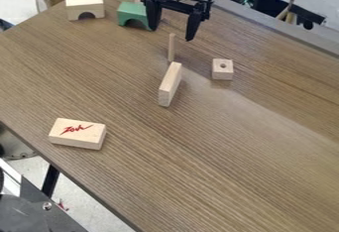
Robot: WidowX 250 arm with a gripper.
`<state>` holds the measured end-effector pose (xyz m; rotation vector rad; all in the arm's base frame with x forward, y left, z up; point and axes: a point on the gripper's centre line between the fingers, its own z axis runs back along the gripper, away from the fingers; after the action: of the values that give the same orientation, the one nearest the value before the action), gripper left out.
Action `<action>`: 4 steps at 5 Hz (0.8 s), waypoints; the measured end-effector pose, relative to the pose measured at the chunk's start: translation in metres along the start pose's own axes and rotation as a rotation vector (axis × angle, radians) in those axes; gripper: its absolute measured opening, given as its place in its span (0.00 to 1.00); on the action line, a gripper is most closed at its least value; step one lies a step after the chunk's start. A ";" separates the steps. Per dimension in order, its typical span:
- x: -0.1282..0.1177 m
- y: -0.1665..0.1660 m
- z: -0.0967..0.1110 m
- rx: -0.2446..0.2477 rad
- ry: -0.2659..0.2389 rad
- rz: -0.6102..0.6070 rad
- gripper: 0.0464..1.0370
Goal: Move the wood stick inside the 3d square block with hole
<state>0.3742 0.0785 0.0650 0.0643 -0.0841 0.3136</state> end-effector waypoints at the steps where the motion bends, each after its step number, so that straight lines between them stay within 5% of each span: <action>1: -0.001 -0.001 -0.005 -0.005 0.012 0.017 0.65; 3: -0.003 0.000 -0.005 -0.007 0.028 -0.001 0.11; 4: -0.003 -0.001 -0.005 -0.010 0.028 -0.015 0.04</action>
<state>0.3717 0.0771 0.0595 0.0510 -0.0574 0.2991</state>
